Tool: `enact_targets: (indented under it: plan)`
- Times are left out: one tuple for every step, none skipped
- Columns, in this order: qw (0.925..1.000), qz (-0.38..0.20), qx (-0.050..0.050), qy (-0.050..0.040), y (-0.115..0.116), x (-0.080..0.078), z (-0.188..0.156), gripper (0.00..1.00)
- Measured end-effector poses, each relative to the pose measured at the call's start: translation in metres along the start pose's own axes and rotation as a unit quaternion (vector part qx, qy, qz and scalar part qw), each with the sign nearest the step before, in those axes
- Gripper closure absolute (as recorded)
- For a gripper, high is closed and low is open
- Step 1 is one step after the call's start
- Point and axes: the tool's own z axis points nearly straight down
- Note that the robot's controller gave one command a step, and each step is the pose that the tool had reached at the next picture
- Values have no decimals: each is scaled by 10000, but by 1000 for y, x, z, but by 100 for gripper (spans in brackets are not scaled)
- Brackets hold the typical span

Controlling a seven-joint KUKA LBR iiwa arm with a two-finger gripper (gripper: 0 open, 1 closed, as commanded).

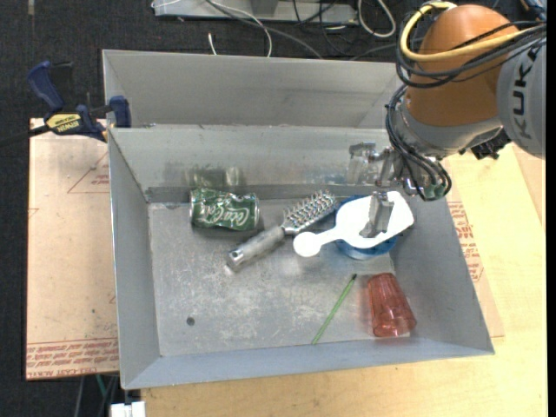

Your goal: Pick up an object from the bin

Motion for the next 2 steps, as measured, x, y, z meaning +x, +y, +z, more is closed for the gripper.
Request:
enact_targets:
  plan:
    - [10000, -6, 3, -25, 0, -1, -2, 0]
    - [9998, -198, 3, -46, -30, 7, 94, 0]
